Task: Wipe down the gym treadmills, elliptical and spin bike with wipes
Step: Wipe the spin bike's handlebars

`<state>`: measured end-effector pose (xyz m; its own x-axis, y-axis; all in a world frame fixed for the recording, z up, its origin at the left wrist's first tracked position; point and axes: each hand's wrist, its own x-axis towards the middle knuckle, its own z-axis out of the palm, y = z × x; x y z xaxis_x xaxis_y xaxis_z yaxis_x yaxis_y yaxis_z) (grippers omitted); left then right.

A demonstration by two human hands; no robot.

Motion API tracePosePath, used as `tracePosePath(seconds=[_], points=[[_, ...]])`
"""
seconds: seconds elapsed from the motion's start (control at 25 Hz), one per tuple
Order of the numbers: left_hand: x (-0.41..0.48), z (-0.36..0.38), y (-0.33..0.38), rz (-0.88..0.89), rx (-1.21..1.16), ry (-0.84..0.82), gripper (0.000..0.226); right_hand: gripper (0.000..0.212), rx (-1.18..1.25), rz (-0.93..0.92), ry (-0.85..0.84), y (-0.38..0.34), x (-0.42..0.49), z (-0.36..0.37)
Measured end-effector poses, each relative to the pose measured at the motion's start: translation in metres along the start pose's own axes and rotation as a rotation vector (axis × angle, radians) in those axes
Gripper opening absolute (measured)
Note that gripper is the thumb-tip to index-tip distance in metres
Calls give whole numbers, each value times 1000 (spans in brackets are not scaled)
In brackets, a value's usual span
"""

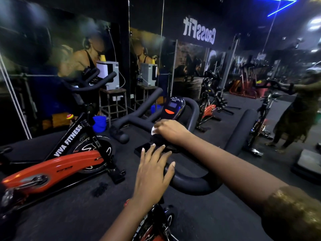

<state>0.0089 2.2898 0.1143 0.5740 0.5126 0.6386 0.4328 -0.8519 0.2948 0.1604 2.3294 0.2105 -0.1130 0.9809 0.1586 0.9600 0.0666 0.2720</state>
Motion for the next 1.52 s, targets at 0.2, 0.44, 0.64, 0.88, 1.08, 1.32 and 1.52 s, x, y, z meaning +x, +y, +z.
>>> tracePosePath(seconds=[0.2,0.44,0.64,0.88,1.08,1.32,1.52], points=[[-1,4,-3,8,-45,47,48,33,28,-74,117,16,-50,8],[-2,4,-7,40,-99,34,50,38,2,-139,276,22,-122,11],[-4,5,-10,79,-161,8,51,29,68,-47,211,28,-171,-9],[10,-5,-10,240,-34,-15,50,35,142,378,513,33,-107,-11],[35,0,6,397,10,-72,54,38,213,465,606,17,-82,14],[31,8,3,449,16,-69,53,31,252,397,259,6,-153,-9],[32,10,3,453,31,-112,55,39,4,662,378,45,-186,-37]])
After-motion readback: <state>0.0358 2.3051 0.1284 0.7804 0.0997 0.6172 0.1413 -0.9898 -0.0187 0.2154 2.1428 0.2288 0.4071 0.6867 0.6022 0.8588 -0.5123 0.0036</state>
